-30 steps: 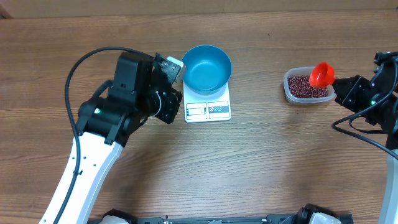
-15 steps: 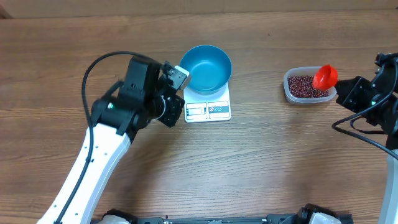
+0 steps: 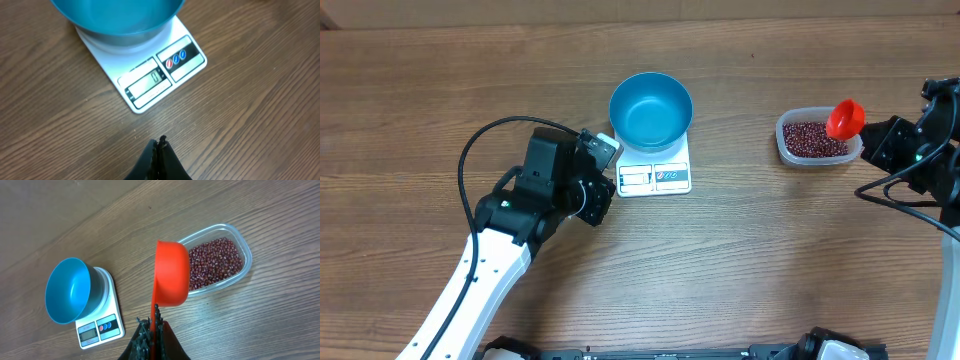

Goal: Scoop item into bowl and weigh 150g on scale
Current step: 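Lower the red scoop with right gripper into the bean tub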

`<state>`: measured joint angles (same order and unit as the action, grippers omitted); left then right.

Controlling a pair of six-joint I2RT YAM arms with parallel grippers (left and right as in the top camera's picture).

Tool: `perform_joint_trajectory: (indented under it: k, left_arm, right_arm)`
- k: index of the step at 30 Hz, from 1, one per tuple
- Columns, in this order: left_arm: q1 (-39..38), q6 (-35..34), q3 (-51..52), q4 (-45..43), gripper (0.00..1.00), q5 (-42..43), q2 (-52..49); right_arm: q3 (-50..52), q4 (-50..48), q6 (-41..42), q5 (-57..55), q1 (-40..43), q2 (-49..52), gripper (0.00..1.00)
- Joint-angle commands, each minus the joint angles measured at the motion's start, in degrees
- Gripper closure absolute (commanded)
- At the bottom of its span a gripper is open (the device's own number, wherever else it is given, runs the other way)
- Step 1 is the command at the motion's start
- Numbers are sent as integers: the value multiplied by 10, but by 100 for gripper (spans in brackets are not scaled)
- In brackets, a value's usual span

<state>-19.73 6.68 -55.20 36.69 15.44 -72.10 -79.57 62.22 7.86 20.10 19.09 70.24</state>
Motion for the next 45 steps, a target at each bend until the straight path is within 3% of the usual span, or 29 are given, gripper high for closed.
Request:
perform_joint_trajectory:
  k: [1,3,5,8,19,25,45]
  left_arm:
    - [3,23,3,-7,96,-5,-7]
    - [3,23,3,-9,90,-12,-8]
    - [3,23,3,-8,47,-19,-8]
    - [3,23,3,-7,0,-24,-8]
    - [3,25,3,-8,0,-28,-8]
    - [3,77,3,-9,0,-49,-8]
    - [3,77,3,-7,1,-49,-8]
  right_arm:
    - [-17,-4,-5,-5,2,1,96]
    - [-17,-5,-5,-6,2,1,96]
    - [-17,-4,-7,-6,2,1,97]
    - [-17,-4,-7,-6,2,1,96]
    - [-17,-4,-7,-6,2,1,96]
    - [-17,-4,-9,-6,2,1,96]
    - [-17,-10,-20,-12,2,1,96]
